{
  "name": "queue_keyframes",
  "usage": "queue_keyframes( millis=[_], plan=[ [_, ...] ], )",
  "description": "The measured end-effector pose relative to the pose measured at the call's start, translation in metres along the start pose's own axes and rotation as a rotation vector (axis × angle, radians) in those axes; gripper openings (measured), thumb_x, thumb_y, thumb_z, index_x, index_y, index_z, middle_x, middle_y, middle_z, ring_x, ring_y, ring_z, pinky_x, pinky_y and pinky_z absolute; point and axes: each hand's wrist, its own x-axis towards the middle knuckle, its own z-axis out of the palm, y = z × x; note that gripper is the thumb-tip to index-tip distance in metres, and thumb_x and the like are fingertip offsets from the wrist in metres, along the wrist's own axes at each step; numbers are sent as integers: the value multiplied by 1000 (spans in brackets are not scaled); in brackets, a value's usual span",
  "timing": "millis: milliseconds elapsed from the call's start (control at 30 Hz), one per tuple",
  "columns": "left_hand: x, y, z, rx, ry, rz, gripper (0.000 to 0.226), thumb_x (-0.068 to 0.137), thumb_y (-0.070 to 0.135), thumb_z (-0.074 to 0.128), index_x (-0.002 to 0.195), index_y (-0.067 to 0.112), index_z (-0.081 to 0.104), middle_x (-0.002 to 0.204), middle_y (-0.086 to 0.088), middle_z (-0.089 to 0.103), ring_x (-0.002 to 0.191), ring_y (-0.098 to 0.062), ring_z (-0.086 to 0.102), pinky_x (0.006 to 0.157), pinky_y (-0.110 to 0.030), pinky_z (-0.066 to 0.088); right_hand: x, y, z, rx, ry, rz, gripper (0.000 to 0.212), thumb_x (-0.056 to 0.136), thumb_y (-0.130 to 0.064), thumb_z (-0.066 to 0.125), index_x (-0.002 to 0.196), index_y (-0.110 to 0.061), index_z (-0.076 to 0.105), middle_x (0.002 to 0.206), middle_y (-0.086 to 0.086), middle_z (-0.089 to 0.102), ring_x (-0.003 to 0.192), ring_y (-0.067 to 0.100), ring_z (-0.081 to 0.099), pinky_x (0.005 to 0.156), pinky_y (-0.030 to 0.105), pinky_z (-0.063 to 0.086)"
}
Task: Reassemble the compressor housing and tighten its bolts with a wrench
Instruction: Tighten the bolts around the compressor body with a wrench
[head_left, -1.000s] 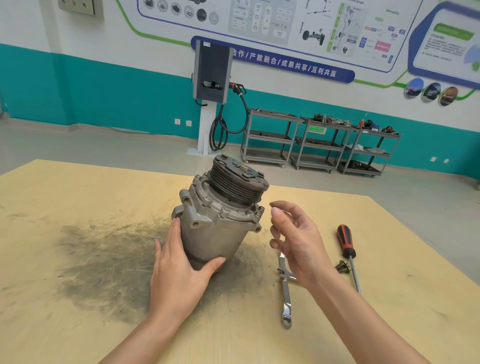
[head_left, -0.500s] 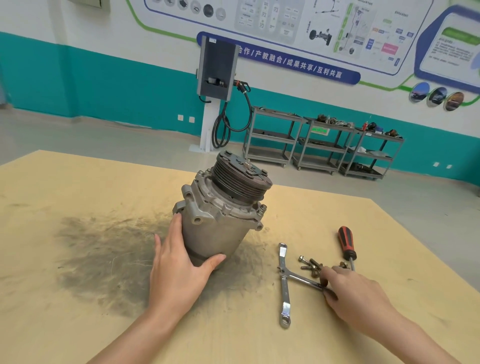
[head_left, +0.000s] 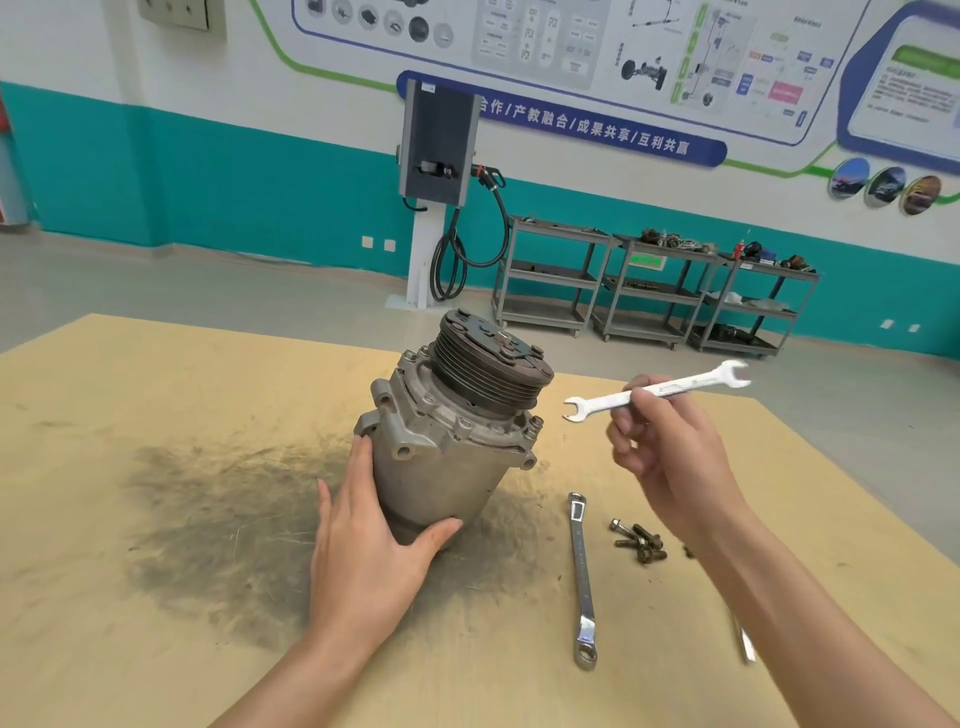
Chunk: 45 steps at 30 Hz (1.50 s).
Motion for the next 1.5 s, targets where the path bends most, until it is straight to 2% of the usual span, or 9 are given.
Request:
queue_keyframes(
  millis=[67,267,500,633,900,1000,1267,1400,1500],
  plan=[
    [0,0,0,2,0,-3,118,64,61,77,155,37,5,162,16,18,152,-27,0,117,-49,22,7,7,9,159,1,101,17,99,-5,40,87,-11,49,58,2,46,49,13,43,41,19,31],
    [0,0,-1,7,3,-6,118,64,64,75,154,39,2,162,18,16,152,-25,-1,116,-50,24,19,26,22,297,-9,267,19,95,-4,40,80,-11,50,53,2,40,40,10,36,31,16,24],
    [0,0,-1,12,-1,-2,119,64,63,76,155,36,4,162,16,16,152,-27,1,117,-49,22,35,28,25,294,-129,471,6,82,-10,47,78,-14,49,48,-1,36,34,7,30,32,16,14],
    [0,1,-1,15,-6,-5,119,65,63,76,155,36,3,163,17,14,152,-26,0,117,-49,22,39,32,26,293,-159,525,16,94,-12,42,80,-15,51,47,-3,37,33,6,30,33,15,14],
    [0,4,-3,10,-10,3,120,65,64,75,155,37,1,163,19,10,152,-25,-1,119,-50,19,37,31,31,319,-172,512,21,100,-15,41,81,-14,52,45,-6,36,32,4,27,32,14,17],
    [-1,5,-3,13,-10,-1,120,64,65,75,155,39,1,162,19,13,152,-27,-1,118,-49,20,24,40,34,440,-79,481,23,100,-16,41,80,-14,50,45,-6,34,31,4,27,29,14,18],
    [0,3,-3,12,1,11,115,66,60,77,155,33,10,161,15,21,151,-26,3,121,-50,19,-15,64,53,601,209,202,17,95,-23,53,81,-16,50,49,-5,43,36,5,36,32,15,26],
    [3,3,-3,2,31,37,111,67,52,81,155,28,17,159,11,27,148,-20,11,122,-50,16,-16,63,56,583,213,176,19,95,-24,55,79,-17,46,52,-5,46,39,6,39,34,15,27],
    [2,2,-3,-4,50,64,110,67,48,83,155,24,20,158,10,29,139,-3,10,123,-48,14,-17,63,56,576,217,167,21,93,-26,56,77,-18,45,53,-5,47,40,6,40,34,15,28]
  ],
)
